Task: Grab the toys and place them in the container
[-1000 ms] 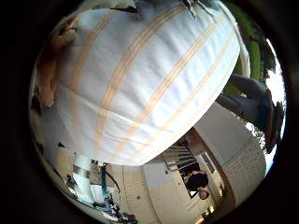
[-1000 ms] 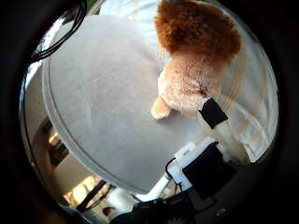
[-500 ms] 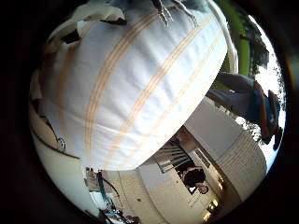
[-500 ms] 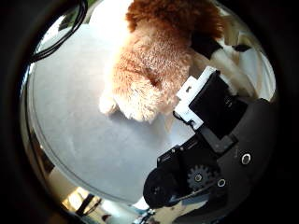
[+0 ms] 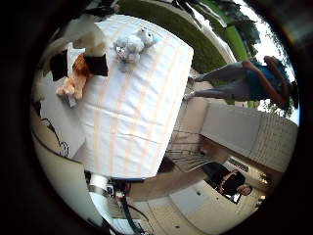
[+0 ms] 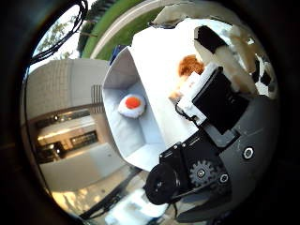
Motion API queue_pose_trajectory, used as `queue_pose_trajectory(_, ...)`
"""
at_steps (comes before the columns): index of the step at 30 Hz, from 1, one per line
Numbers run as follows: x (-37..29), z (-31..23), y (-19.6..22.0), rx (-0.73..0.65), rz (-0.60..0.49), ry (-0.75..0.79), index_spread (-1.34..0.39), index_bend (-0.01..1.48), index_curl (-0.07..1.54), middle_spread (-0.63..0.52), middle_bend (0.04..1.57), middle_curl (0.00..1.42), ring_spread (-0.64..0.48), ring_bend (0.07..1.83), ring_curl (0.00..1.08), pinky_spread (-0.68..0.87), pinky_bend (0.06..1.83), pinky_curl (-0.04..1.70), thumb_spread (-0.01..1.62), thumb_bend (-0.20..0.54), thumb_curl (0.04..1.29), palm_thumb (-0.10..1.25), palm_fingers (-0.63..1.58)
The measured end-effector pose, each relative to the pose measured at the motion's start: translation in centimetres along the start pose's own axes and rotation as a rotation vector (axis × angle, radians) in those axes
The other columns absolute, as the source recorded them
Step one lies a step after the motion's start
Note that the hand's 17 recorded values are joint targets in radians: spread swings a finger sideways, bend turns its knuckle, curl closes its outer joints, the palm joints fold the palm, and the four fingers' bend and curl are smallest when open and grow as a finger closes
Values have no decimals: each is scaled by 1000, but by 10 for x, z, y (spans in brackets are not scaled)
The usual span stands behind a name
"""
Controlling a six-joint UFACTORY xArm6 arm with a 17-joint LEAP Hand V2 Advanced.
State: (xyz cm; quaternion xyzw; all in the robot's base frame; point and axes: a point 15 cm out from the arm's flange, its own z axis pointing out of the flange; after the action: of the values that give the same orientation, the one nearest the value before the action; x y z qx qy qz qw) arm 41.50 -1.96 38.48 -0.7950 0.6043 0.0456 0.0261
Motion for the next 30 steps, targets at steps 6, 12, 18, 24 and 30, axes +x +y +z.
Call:
queue_pose_trajectory(6,-43,-38,31,96,7,-13,-926,661,-11,-268,1095,1049,-104,1339,836,176,1430,714,1169,-25,599,988,925)
queue_pose_trajectory(12,-53,-53,39,151,66,-66,-876,797,26,-241,1006,1020,-60,1275,794,204,1347,737,1190,-42,561,866,830)
queue_pose_trajectory(18,-50,-17,53,83,83,-90,-499,800,98,-178,628,855,21,1066,716,252,1175,750,1168,-44,508,768,170)
queue_pose_trajectory(24,-22,-7,47,69,79,-35,-290,693,126,-79,402,662,150,808,537,340,937,595,1129,-39,471,715,-46)
queue_pose_trajectory(30,50,4,39,30,76,98,-223,548,147,-27,308,558,203,679,451,369,789,503,1105,-37,441,682,-46)
